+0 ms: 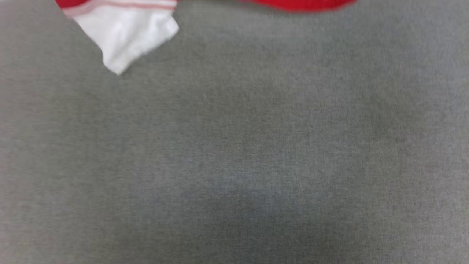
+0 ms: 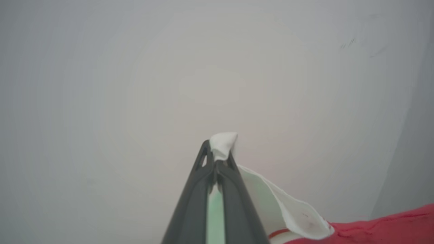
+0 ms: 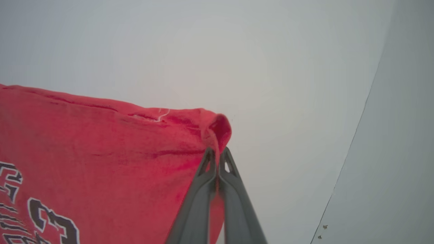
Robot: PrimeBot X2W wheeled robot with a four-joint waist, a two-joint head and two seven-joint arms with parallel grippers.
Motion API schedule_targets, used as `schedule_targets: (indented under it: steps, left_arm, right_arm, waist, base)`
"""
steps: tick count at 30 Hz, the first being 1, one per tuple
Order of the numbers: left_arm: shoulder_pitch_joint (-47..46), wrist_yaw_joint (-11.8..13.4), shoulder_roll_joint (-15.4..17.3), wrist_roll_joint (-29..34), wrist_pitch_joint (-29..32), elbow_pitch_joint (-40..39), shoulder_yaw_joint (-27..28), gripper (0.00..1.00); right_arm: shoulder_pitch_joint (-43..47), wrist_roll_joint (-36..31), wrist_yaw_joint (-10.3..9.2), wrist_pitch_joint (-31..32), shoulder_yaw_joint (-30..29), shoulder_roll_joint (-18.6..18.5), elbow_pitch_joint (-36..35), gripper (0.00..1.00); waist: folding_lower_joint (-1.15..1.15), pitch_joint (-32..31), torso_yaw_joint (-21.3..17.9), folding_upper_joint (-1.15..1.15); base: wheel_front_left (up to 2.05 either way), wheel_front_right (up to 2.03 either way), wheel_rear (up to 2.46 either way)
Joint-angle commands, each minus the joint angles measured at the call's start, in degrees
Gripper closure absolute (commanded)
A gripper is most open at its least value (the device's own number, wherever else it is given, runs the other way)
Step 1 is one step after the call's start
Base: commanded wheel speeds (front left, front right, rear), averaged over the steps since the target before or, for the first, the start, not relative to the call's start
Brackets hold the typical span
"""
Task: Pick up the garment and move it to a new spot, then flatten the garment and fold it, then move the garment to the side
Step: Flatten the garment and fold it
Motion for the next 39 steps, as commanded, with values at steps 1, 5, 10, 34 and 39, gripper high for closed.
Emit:
schedule_targets:
  steps: [1, 5, 10, 34, 39]
  left_arm:
    - [-1.34, -0.55, 0.23, 0.47, -0.77, 0.38, 0.04, 1.0]
    - [-7.24, -1.78, -0.45, 0.42, -6.37, 1.34, 1.66, 1.0]
    - [-14.29, -3.33, -2.77, 0.24, -9.3, 2.58, 2.48, 1.0]
    - [1.67, -4.8, -3.82, -8.01, -10.23, 1.05, -4.39, 1.0]
    - [10.04, -4.76, -2.09, -10.18, -8.75, -1.45, -6.86, 1.0]
  right_arm:
    - [-1.14, -1.07, -0.08, -1.41, -0.41, 0.53, 0.79, 1.0]
    - [-5.7, -6.05, -0.08, -10.41, -3.25, 2.48, 5.42, 1.0]
    - [-11.17, -11.53, -0.08, -15.37, -6.88, 3.0, 10.49, 1.0]
    - [-4.86, -12.05, -0.08, -17.28, -0.62, 3.21, 17.66, 1.0]
    - [2.04, -6.56, -0.08, -16.32, 7.5, 1.23, 16.2, 1.0]
  waist:
    - [0.0, 5.21, -3.08, 0.0]
    - [0.0, 10.0, -4.56, 0.0]
    - [0.0, 16.88, -4.11, 0.0]
    - [0.0, 18.12, 2.13, 0.0]
    - [0.0, 11.33, 2.98, 0.0]
  base:
    - [0.0, 0.0, 0.0]
    - [0.0, 0.0, 0.0]
    - [0.0, 0.0, 0.0]
    - [0.0, 0.0, 0.0]
    - [0.0, 0.0, 0.0]
